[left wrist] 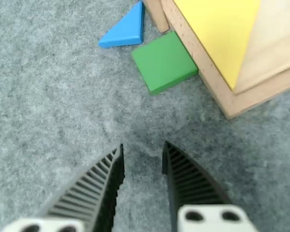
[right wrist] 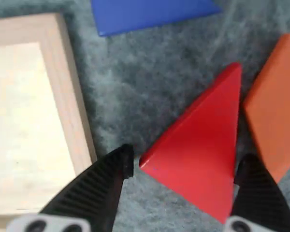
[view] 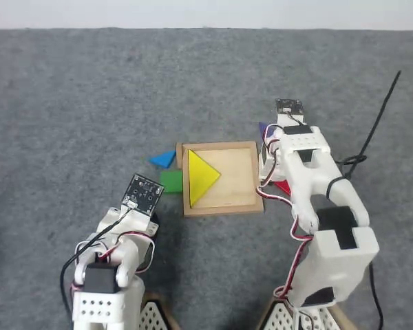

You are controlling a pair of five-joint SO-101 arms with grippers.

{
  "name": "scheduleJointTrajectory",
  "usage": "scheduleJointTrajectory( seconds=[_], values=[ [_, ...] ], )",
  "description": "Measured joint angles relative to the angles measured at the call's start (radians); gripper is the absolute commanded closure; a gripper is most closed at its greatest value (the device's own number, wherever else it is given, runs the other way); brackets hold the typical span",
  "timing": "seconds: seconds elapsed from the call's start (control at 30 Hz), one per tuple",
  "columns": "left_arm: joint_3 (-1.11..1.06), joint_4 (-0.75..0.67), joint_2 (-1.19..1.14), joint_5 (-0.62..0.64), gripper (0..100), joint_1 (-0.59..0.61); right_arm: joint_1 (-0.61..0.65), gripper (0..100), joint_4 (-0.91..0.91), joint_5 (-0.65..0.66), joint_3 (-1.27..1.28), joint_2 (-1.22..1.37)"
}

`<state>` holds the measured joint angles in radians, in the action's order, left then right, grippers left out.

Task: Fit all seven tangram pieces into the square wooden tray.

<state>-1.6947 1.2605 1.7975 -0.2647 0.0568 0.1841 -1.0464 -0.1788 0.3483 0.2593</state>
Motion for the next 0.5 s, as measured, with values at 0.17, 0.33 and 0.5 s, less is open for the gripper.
scheduleJointTrajectory(
  seconds=[0.17,0.33,0.5],
  values=[
    [0.0,0.0,0.0,0.0,86,0.0,0.0,73.1,0.0,-0.012,-0.012,0.023],
    [0.0,0.0,0.0,0.0,86,0.0,-0.008,84.2,0.0,-0.014,-0.02,0.035],
    [0.0,0.0,0.0,0.0,86,0.0,-0.009,84.8,0.0,-0.014,-0.021,0.032]
  ],
)
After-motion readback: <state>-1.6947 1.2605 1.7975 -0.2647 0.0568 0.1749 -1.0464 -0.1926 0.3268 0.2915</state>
